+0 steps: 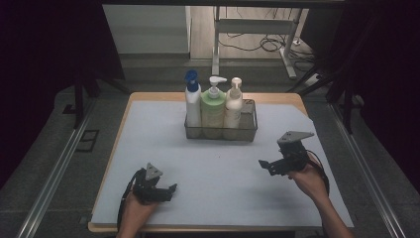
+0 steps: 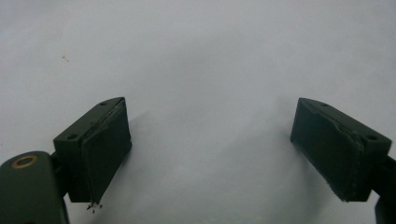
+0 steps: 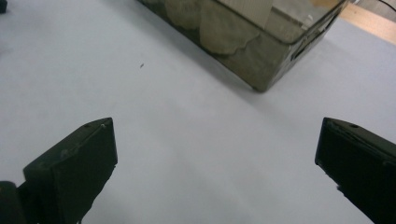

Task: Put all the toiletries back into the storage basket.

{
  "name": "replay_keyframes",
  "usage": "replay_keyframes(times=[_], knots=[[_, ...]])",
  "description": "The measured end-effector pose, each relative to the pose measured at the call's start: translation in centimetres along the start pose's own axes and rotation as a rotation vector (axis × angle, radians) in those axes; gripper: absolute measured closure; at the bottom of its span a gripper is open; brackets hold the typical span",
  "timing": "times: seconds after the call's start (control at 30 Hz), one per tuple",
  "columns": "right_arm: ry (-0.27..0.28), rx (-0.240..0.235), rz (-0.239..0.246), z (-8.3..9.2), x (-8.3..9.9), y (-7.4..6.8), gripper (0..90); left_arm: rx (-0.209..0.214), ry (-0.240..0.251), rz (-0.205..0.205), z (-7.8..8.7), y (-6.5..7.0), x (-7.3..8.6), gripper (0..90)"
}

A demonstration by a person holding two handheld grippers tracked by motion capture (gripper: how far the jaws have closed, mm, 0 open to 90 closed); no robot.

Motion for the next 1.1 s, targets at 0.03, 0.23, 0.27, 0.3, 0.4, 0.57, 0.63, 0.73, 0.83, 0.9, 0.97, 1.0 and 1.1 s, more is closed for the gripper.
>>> replay_keyframes(times=[0.03,0.23,0.27,0.3,0.4,0.57,0.63,0.73,0.83,0.9,0.97,1.0,1.1], knots=[[0.003,0.0,0.0,0.1,0.3,-0.1,0.0,0.0,0.0,0.0,0.0,0.0,0.0,11.9],[0.003,-0.006,-0.022,0.3,2.4,-0.7,0.0,-0.001,0.0,0.003,0.0,0.0,0.0,11.9],[0.001,-0.011,-0.027,0.2,2.8,-0.8,0.0,-0.001,0.0,0.002,0.0,0.0,0.0,11.9],[-0.001,-0.013,-0.032,0.1,3.2,-0.8,0.0,0.0,0.0,0.003,0.0,0.0,0.0,11.9],[-0.009,-0.009,-0.047,-0.4,4.7,-1.1,0.0,-0.001,0.0,0.002,0.0,0.0,0.0,11.9],[-0.024,-0.015,-0.067,-1.5,6.7,-1.5,0.0,-0.001,0.0,0.002,0.0,0.0,0.0,11.9],[-0.041,-0.013,-0.069,-2.0,7.6,-1.5,0.0,-0.001,0.0,0.002,0.0,0.0,0.0,11.9],[-0.046,-0.015,-0.072,-2.5,8.2,-1.6,0.0,-0.001,0.0,0.002,0.0,0.0,0.0,11.9],[-0.046,-0.01,-0.069,-3.0,8.8,-1.8,0.0,-0.001,0.001,0.003,0.0,0.0,0.0,11.9],[-0.066,-0.001,-0.061,-3.4,9.4,-2.0,0.0,-0.001,0.0,0.002,0.0,0.0,0.0,11.9],[-0.053,0.001,-0.062,-3.5,9.7,-2.0,0.0,-0.001,0.0,0.002,0.0,0.0,0.0,11.9],[-0.053,0.003,-0.063,-3.4,9.7,-2.0,0.0,-0.001,0.0,0.003,0.0,0.0,0.0,11.9],[-0.053,0.004,-0.056,-3.5,9.8,-2.0,0.0,-0.002,-0.001,0.001,0.0,0.0,0.0,11.9]])
Point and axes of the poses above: each handheld gripper's, and its own axes: z roughly backward along the jaws, x roughly out of its underside, y roughly to its right, the point moved 8 cm from there along -z, roughly forward along the jaws, and after that the axes turned 7 degrees about z, right-handed, at the moved point
